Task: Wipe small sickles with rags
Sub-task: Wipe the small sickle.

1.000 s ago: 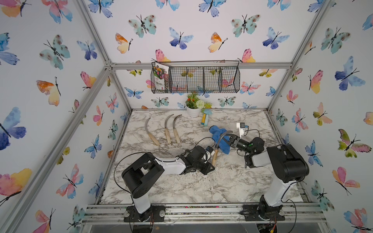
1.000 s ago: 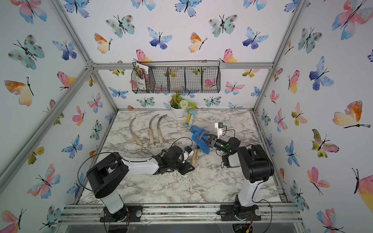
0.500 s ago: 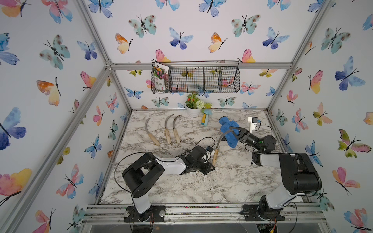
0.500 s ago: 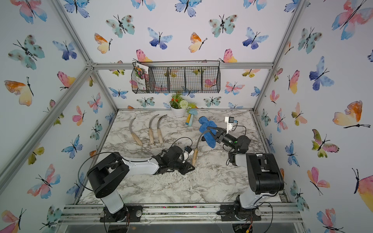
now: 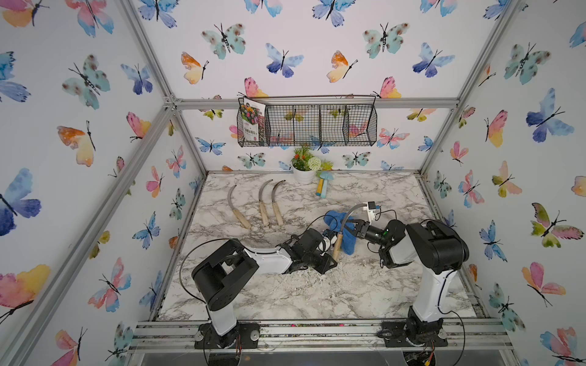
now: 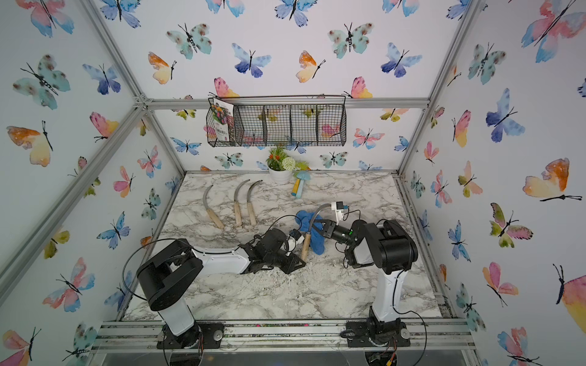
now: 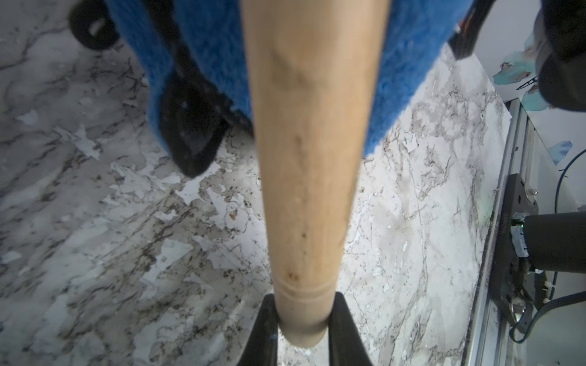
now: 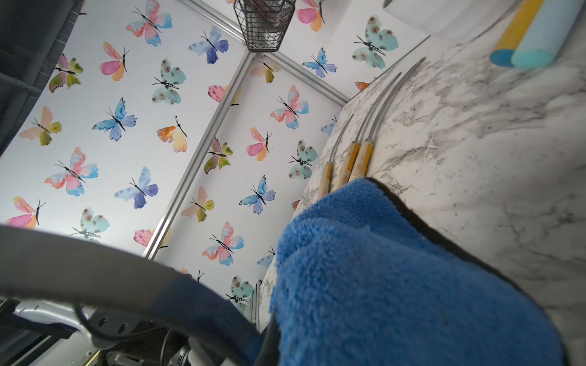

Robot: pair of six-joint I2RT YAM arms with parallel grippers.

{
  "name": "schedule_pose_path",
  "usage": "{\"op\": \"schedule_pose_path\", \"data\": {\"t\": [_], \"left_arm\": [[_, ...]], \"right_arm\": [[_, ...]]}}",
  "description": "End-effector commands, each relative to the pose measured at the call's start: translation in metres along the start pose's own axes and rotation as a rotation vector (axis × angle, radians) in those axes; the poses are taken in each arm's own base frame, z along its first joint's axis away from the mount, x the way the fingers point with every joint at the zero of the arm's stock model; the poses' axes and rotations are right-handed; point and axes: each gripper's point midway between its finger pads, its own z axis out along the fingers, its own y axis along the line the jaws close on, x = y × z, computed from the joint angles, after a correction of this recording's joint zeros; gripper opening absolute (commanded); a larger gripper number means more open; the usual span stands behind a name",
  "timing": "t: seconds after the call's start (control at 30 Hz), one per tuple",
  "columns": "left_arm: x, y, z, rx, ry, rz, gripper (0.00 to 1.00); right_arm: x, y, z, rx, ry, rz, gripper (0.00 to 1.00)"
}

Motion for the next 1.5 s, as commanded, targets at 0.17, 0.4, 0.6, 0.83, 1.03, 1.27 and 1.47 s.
{"op": "schedule_pose_path", "data": {"t": [0.17, 0.4, 0.6, 0.83, 1.03, 1.27, 1.47], "left_arm": [[-0.009, 0.004, 0.0, -0.017, -0.023, 0.001, 0.0], [-0.006, 0.006, -0.001, -0.017, -0.023, -0.003, 0.0], [-0.006, 0.006, -0.002, -0.014, -0.027, -0.004, 0.0], [-0.009, 0.005, -0.001, -0.009, -0.027, -0.006, 0.0], [-0.012, 0.004, -0.002, -0.012, -0.03, -0.002, 0.0], [-0.014, 0.005, -0.004, -0.019, -0.035, -0.001, 0.0], [-0.01, 0.006, -0.007, -0.023, -0.036, -0.002, 0.0]], "right_arm": [[-0.034, 0.07, -0.003, -0.173, -0.066, -0.23, 0.02], [-0.074, 0.106, -0.025, -0.156, -0.132, -0.307, 0.02], [-0.088, 0.122, -0.041, -0.111, -0.167, -0.359, 0.02], [-0.074, 0.094, -0.035, -0.059, -0.135, -0.317, 0.02], [-0.038, 0.06, -0.002, -0.064, -0.051, -0.251, 0.02], [-0.015, 0.033, 0.017, -0.112, -0.014, -0.165, 0.02], [-0.028, 0.051, 0.017, -0.12, -0.025, -0.209, 0.02]]}}
